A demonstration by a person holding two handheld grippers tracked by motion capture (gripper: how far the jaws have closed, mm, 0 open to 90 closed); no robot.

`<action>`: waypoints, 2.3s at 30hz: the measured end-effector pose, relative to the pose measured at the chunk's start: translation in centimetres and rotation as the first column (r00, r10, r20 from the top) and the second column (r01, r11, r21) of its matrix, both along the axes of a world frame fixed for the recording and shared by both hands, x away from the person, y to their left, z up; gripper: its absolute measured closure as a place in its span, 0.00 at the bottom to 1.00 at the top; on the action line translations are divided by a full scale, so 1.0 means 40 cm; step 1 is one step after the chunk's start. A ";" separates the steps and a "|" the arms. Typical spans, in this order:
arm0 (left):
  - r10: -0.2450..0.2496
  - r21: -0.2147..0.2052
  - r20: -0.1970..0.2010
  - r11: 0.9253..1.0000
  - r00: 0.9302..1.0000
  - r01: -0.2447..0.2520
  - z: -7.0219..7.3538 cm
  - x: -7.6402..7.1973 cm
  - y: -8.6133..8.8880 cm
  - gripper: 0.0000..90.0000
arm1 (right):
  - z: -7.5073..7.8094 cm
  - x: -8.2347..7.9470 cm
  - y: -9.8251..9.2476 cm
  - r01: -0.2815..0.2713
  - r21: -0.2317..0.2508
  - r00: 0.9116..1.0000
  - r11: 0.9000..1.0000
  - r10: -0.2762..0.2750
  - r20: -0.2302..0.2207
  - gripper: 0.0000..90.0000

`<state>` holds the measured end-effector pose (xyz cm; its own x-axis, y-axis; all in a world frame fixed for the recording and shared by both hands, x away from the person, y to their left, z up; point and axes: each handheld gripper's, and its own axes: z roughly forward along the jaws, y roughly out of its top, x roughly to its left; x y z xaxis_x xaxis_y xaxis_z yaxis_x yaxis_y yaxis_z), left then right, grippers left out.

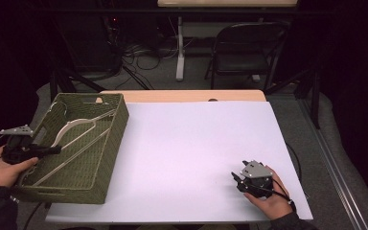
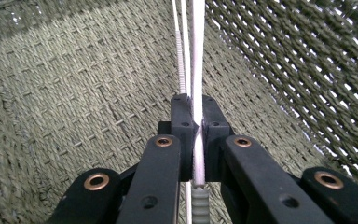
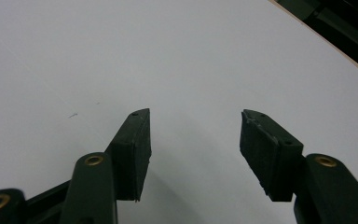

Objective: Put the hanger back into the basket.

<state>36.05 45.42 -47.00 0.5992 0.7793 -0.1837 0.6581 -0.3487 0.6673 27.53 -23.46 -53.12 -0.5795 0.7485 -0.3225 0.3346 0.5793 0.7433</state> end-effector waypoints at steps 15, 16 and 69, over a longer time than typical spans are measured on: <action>0.170 0.020 0.005 0.985 0.985 -0.170 -0.004 -0.003 0.033 0.71 | 0.001 -0.001 0.001 -0.001 -0.003 1.000 1.000 0.001 -0.008 0.48; 0.179 0.023 0.015 0.984 0.984 -0.179 -0.003 -0.004 0.036 0.62 | -0.001 0.001 0.001 -0.006 0.009 1.000 1.000 0.006 0.004 0.48; 0.024 -0.106 0.323 0.994 0.946 0.011 0.118 -0.220 -0.419 0.38 | 0.030 -0.036 -0.046 0.016 0.105 1.000 0.994 -0.016 -0.003 0.40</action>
<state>27.25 28.67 -42.27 0.6347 0.7703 -0.0614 0.4025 -0.2618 0.8772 26.09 -25.32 -51.92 -0.5678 0.7873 -0.2403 0.3448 0.4925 0.7991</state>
